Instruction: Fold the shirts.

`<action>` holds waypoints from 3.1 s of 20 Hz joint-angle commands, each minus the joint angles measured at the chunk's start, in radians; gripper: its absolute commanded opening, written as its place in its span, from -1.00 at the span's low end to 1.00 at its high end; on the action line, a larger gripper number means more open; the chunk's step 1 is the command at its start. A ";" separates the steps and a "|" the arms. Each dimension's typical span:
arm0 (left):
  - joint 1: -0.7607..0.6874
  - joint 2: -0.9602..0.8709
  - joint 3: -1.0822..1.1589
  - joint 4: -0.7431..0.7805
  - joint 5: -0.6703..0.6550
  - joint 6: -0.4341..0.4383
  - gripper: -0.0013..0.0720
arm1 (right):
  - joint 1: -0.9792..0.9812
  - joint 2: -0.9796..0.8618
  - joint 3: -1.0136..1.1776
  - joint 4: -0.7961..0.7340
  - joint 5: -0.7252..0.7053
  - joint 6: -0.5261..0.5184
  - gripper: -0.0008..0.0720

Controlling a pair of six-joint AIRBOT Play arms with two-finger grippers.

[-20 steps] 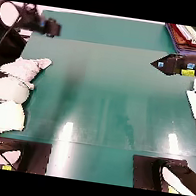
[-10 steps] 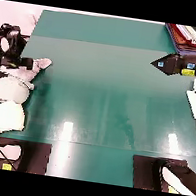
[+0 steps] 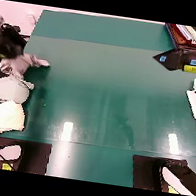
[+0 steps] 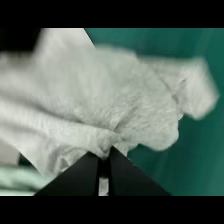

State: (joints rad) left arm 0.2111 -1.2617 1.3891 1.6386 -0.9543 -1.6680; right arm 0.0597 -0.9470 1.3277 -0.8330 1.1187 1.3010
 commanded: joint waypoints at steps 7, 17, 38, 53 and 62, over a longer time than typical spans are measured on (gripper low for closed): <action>-0.436 0.296 0.328 -0.078 -0.046 0.079 -0.90 | 0.001 -0.004 0.224 0.053 -0.095 0.001 -0.94; -1.037 -0.072 0.286 -0.175 -0.171 0.089 0.97 | 0.001 -0.142 0.489 0.054 0.097 0.001 -0.94; -0.612 -0.323 -0.189 -0.656 0.106 0.184 0.96 | 0.001 -0.142 0.377 0.054 0.141 0.001 -0.94; -0.612 -0.302 -0.082 -0.569 0.146 0.236 -0.89 | -0.054 -0.047 -0.651 -0.062 0.102 0.000 0.29; -0.612 -0.302 -0.074 -0.568 0.072 0.236 -0.89 | 0.280 -0.352 -0.657 0.108 -0.158 -0.095 -0.49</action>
State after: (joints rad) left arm -0.4000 -1.5639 1.3087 1.0698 -0.8471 -1.4326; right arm 0.2630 -1.2194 0.6468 -0.7475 1.0195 1.2354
